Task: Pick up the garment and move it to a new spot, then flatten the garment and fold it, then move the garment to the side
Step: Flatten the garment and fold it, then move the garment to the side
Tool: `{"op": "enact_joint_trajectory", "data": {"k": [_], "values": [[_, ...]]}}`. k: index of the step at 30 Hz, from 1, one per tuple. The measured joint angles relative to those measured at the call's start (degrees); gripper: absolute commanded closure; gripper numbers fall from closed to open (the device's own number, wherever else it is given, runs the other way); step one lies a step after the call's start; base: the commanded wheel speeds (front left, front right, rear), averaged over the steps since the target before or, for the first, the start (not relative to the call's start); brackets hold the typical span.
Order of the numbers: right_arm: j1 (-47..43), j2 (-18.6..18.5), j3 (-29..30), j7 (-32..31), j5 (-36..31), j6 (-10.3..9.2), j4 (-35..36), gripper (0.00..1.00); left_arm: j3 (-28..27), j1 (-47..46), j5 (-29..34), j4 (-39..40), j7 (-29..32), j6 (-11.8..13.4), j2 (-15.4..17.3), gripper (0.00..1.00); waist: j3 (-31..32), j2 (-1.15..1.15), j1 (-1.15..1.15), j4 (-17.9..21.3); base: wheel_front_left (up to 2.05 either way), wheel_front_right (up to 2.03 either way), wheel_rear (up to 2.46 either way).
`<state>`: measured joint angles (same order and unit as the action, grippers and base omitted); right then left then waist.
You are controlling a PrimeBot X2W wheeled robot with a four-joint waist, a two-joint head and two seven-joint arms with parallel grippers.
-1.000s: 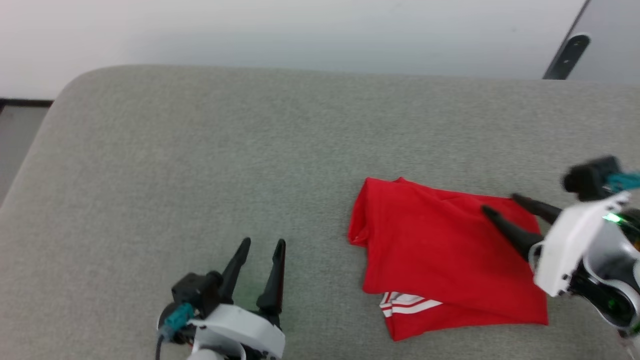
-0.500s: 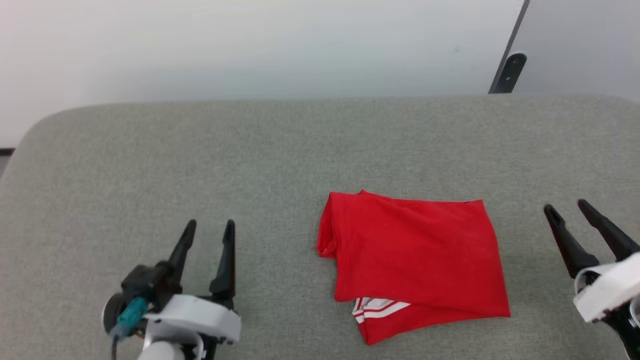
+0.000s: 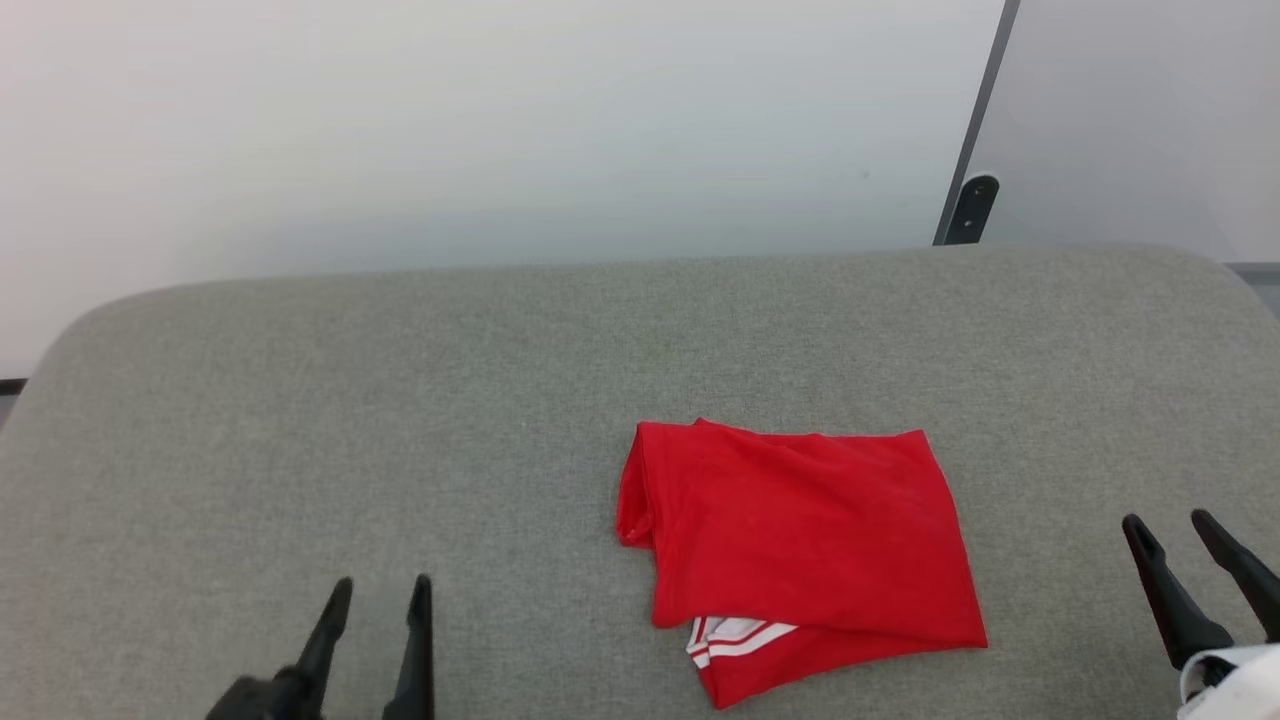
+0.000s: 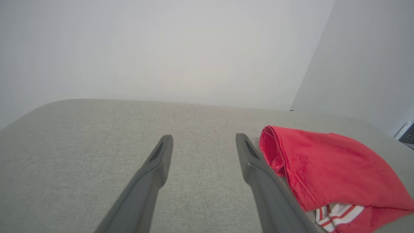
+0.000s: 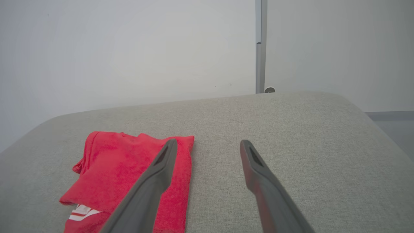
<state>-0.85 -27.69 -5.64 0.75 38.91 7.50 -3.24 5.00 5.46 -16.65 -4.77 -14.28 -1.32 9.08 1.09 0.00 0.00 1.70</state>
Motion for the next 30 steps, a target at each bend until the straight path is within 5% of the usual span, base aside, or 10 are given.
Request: {"op": "enact_joint_trajectory", "data": {"k": [13,30], "values": [[-8.3,3.4,7.1,-4.8,-2.5,0.0,8.5,0.0,-0.9,11.2,0.0,11.7,2.8,3.4,1.0,0.0,1.0,0.0,0.0,-0.2,0.0,0.0,0.0],[-10.1,5.8,9.4,-7.1,-4.2,0.0,11.6,0.0,-0.3,12.2,0.0,14.7,4.4,4.6,1.4,0.0,1.2,0.0,0.0,-0.6,0.0,0.0,0.0]]}}
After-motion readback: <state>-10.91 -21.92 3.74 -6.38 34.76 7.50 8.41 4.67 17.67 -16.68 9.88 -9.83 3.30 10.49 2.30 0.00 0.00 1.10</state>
